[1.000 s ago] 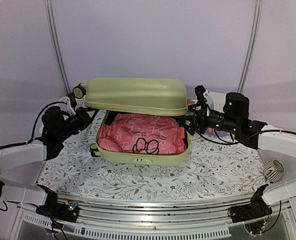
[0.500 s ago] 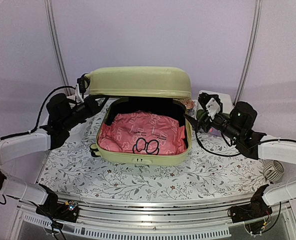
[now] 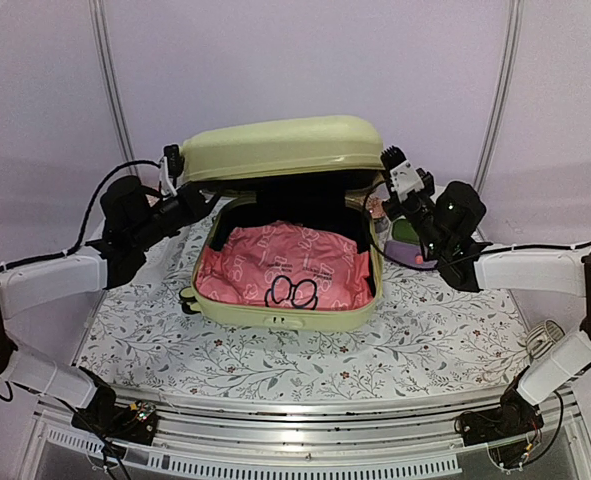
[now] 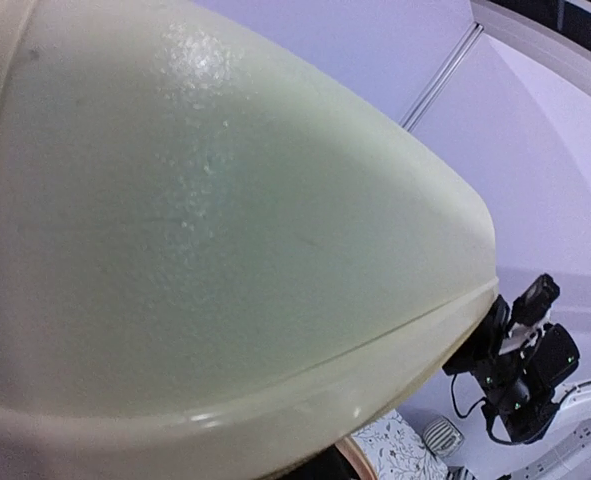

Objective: Open, take out, and arrange the luggage

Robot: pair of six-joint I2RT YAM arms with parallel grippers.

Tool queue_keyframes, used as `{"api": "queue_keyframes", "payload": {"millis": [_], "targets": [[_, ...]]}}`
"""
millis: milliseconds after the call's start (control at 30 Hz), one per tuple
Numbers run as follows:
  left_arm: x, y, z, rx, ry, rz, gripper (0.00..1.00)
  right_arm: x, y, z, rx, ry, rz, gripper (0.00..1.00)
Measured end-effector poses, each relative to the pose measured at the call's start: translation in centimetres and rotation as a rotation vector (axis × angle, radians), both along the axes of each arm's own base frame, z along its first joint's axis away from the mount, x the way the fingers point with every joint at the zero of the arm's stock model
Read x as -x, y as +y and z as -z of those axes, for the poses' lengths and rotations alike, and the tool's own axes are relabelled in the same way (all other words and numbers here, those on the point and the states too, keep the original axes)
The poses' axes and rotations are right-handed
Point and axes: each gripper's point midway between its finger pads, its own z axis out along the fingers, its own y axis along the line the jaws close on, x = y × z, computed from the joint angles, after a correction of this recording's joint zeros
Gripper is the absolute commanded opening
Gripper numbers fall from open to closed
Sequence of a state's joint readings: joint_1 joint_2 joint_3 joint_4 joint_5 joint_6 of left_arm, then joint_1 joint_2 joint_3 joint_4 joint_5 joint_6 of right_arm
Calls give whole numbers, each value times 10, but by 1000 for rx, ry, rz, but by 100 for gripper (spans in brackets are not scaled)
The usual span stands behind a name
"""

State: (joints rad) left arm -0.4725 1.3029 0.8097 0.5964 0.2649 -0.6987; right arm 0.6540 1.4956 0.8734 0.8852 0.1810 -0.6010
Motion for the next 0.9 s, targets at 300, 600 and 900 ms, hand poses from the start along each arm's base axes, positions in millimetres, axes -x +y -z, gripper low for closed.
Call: {"api": "queue_keyframes", "payload": {"millis": [300,600,900], "targets": [[5,9,-8,-92,-59,-59,37,-51,-15,-34,-94,36,92,2],[1,42,21,-215,-66,-247,60,-106,-20,-57,-150,156,87,2],[-41,50,54,-436,-168,-358,77,-123,-18,-63,-168,202,85,2]]}}
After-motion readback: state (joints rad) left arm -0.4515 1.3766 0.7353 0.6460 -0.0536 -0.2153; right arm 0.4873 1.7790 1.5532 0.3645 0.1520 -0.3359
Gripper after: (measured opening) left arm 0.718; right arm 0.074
